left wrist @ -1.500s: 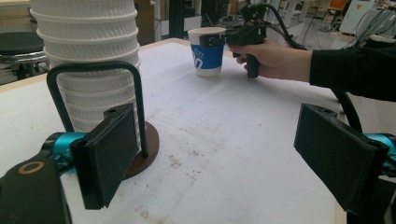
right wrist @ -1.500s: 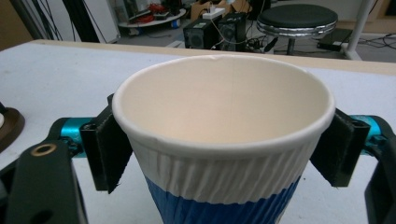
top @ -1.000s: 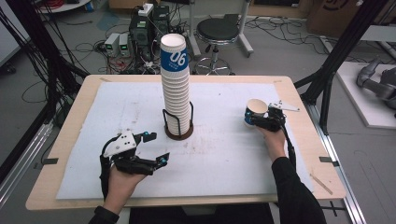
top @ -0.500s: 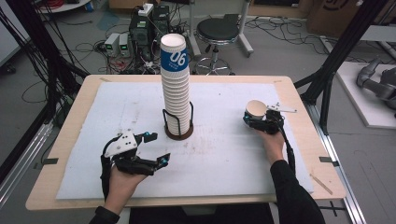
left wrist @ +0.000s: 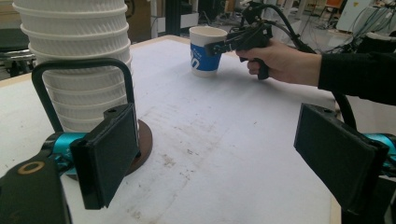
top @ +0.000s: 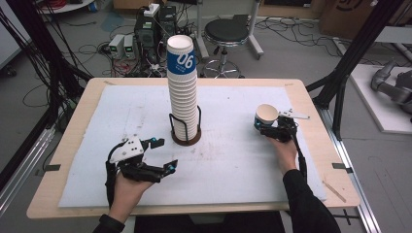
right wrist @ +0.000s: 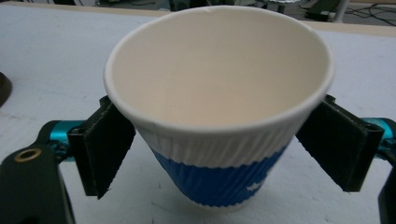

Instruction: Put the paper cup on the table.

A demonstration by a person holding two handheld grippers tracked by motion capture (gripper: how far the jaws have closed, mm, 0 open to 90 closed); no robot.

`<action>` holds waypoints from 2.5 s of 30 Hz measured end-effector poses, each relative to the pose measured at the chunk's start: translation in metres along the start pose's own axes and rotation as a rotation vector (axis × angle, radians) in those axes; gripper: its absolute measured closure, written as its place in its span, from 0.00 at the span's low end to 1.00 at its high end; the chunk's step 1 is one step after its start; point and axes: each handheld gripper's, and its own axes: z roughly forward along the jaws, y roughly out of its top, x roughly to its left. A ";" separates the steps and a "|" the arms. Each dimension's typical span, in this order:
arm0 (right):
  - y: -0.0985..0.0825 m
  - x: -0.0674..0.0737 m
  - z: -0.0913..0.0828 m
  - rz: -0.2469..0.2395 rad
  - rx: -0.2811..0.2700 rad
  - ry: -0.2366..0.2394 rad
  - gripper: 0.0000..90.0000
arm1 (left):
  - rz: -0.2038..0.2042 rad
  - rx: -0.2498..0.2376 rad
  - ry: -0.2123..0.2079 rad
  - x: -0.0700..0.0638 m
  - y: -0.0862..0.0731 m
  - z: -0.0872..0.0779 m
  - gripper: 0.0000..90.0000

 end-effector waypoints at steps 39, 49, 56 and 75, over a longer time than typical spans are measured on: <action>0.012 0.028 -0.099 -0.069 -0.232 0.259 0.16 | -0.021 -0.001 0.035 0.007 0.004 0.006 0.15; 0.031 0.033 -0.116 -0.116 -0.247 0.377 0.16 | -0.006 -0.039 0.042 0.011 0.013 -0.004 0.15; 0.036 0.037 -0.121 -0.140 -0.224 0.423 0.16 | -0.007 -0.046 0.048 0.013 0.014 -0.008 0.15; 0.039 0.040 -0.118 -0.164 -0.198 0.452 0.16 | -0.007 -0.075 0.053 0.012 0.019 -0.018 0.15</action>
